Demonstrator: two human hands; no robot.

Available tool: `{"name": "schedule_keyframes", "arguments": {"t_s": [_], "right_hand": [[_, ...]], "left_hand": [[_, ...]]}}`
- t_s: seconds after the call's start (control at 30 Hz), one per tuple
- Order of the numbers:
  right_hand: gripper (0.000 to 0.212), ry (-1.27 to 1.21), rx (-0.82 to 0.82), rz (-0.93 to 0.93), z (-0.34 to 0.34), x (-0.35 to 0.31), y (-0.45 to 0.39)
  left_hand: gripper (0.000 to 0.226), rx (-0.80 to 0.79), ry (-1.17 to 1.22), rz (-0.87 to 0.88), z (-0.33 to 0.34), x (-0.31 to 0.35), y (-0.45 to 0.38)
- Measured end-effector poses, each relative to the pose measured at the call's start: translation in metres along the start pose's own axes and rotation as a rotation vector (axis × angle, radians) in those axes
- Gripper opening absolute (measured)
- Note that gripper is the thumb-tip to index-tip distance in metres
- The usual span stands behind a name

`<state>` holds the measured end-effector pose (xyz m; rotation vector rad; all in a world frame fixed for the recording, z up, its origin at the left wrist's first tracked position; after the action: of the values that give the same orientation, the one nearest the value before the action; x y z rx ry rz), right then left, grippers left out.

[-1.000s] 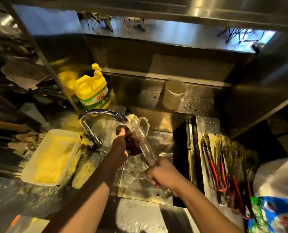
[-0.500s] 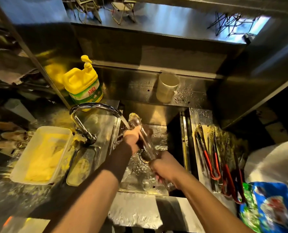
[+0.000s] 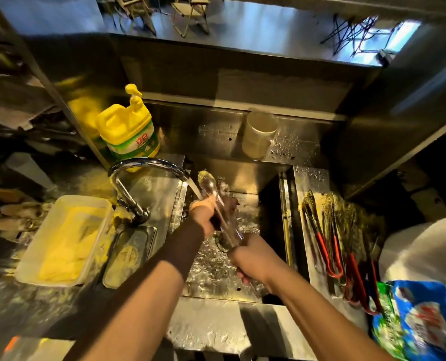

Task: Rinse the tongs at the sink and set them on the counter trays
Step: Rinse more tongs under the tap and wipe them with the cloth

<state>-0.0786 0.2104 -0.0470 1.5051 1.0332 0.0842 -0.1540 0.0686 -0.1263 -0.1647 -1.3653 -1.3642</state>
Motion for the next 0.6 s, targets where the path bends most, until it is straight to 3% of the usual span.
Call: {"name": "schedule_keyframes", "arguments": {"t_s": [0.1, 0.23, 0.4, 0.6], "right_hand": [[0.03, -0.001, -0.003, 0.007, 0.001, -0.001, -0.001], [0.027, 0.022, 0.018, 0.015, -0.003, 0.001, -0.002], [0.027, 0.015, 0.036, 0.003, -0.007, -0.002, -0.001], [0.019, 0.068, -0.035, 0.034, -0.017, 0.025, 0.017]], "left_hand": [[0.019, 0.003, 0.008, -0.021, 0.001, -0.003, -0.001], [0.042, 0.011, -0.014, 0.016, -0.004, -0.003, -0.008], [0.041, 0.024, 0.024, -0.024, 0.007, -0.012, 0.003], [0.052, 0.182, -0.023, -0.016, -0.027, -0.012, -0.011]]}}
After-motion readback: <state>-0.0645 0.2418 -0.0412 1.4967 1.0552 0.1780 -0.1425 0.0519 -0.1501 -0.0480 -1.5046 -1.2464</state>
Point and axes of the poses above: each hand's wrist, its own y-axis away from the middle knuckle, its own z-axis out of the palm, x = y × z, the point moved 9 cm from there along -y, towards the middle knuckle, and after that the axes turned 13 degrees about z, right-handed, at the moved point
